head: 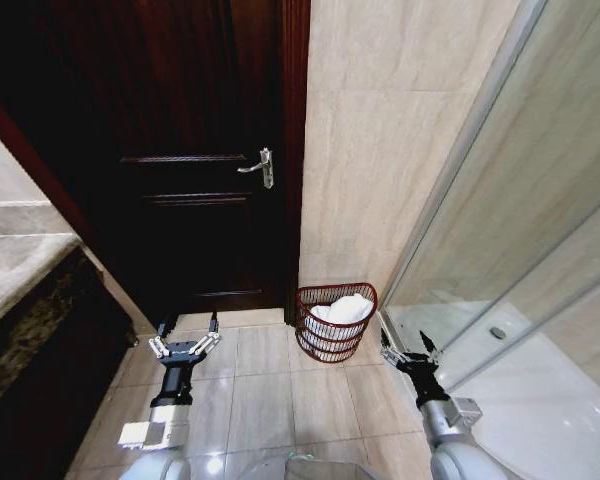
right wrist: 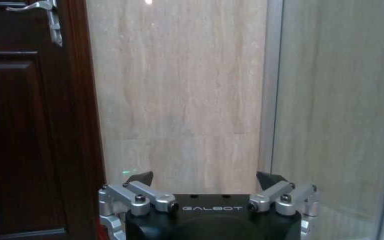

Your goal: Discard the used towel into the hamper.

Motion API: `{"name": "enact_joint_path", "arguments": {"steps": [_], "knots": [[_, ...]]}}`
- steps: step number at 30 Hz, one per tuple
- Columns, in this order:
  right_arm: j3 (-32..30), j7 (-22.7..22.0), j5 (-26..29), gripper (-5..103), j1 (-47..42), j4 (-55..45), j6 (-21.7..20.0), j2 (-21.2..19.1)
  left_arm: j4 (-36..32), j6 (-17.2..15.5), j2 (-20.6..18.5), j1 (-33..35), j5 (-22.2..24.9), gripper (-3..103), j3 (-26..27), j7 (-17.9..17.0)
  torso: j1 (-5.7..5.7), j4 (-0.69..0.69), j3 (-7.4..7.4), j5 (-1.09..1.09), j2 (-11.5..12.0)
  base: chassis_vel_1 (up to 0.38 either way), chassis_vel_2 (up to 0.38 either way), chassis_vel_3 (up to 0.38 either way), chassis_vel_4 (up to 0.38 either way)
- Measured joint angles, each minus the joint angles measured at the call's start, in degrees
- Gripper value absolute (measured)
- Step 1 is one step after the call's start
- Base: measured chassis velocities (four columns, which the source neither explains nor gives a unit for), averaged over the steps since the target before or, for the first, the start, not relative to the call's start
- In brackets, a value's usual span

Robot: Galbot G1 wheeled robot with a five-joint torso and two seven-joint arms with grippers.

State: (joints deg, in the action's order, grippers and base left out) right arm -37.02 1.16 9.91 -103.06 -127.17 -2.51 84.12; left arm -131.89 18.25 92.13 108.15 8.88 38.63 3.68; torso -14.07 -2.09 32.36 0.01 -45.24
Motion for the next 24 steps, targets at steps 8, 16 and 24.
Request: {"name": "enact_joint_path", "arguments": {"steps": [8,16,24], "knots": [[1.0,-0.3,-0.6,100,-0.6,0.2,1.0,0.4,0.5,0.2,0.0,-0.2,0.0,100,0.0,0.0,0.0,0.0,0.0,0.0,0.0,0.081,-0.082,-0.084,0.089],[2.5,-1.0,-1.4,100,-1.6,0.2,2.9,0.5,0.8,0.6,0.0,-0.2,-0.4,100,0.1,-0.1,0.0,0.0,0.0,0.0,0.0,0.096,-0.08,-0.097,0.087],[7.2,-8.0,-6.4,100,0.2,1.8,7.1,-1.5,1.2,1.6,0.0,0.0,-0.9,100,0.1,-0.7,0.01,-0.01,0.0,0.0,0.0,0.032,-0.037,-0.029,0.033]]}}
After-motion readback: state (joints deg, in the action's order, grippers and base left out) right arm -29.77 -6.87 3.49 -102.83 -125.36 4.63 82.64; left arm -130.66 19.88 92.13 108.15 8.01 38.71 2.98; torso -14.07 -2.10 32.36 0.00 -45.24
